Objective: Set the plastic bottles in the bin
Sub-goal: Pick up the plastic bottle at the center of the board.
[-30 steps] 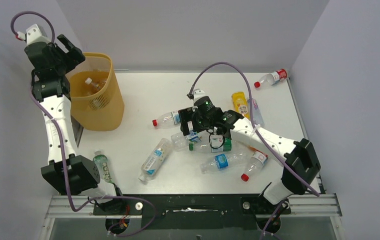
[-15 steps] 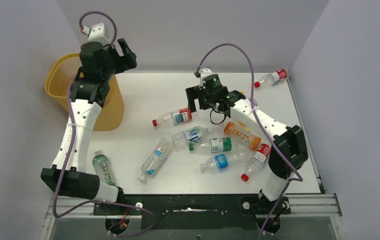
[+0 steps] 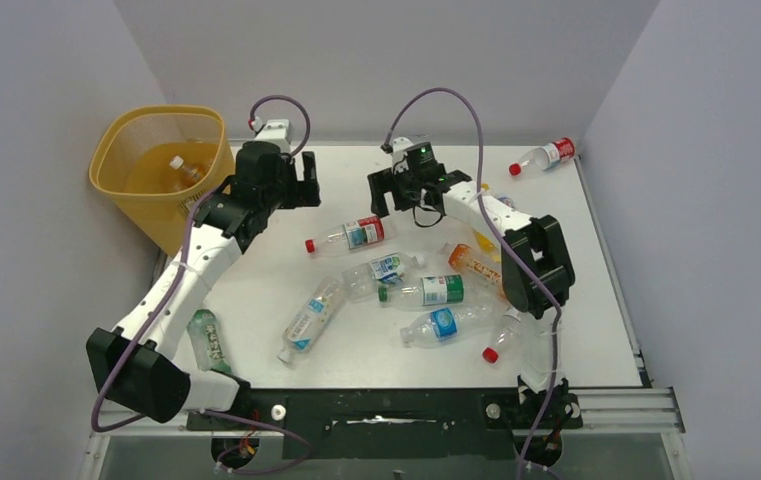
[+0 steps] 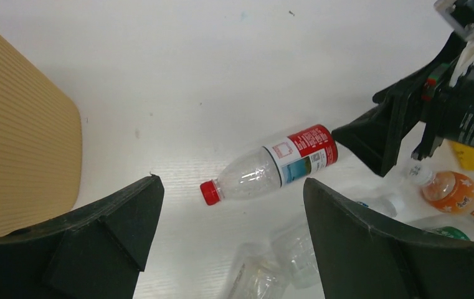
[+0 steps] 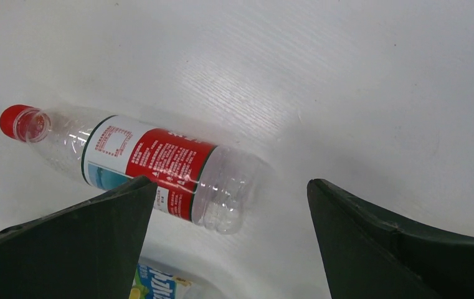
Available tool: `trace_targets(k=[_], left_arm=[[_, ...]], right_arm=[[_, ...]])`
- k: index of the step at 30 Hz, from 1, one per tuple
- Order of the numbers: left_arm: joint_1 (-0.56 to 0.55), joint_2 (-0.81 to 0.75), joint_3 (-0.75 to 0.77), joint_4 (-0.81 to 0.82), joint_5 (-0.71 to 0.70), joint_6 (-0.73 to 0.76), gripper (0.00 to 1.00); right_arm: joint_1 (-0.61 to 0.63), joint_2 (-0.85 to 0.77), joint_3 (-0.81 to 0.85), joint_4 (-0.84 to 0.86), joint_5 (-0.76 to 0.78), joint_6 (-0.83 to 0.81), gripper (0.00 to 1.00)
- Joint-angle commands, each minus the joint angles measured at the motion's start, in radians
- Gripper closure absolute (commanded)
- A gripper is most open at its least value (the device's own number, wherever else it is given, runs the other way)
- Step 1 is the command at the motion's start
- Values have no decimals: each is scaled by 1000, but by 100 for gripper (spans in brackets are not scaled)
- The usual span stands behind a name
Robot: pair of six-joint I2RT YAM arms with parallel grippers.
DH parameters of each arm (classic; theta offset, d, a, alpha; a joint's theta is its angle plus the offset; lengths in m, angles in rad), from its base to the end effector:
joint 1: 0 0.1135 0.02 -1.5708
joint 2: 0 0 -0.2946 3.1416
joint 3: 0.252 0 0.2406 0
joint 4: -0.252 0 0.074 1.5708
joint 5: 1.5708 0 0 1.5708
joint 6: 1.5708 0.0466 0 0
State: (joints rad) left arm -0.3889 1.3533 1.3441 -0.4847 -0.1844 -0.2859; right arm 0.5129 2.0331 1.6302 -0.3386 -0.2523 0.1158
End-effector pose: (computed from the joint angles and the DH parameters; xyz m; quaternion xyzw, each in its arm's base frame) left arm 0.2766 -0.1041 0.4022 -0.0031 0.8562 -0.0945 0.5080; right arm 0.4100 0.2443 0.2606 -0.2288 0.8801 0.2331 0.3445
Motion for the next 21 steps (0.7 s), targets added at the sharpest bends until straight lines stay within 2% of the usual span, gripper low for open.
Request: trace_targets(k=[1, 11, 21], left_arm=[[-13, -66, -22, 38, -2, -14, 16], [-52, -71, -170, 70, 43, -73, 17], [-80, -31, -257, 122, 82, -123, 21]], right_arm=[[-12, 24, 84, 123, -140, -5, 2], [-14, 108, 104, 189, -329, -33, 2], [-15, 165, 97, 198, -376, -44, 2]])
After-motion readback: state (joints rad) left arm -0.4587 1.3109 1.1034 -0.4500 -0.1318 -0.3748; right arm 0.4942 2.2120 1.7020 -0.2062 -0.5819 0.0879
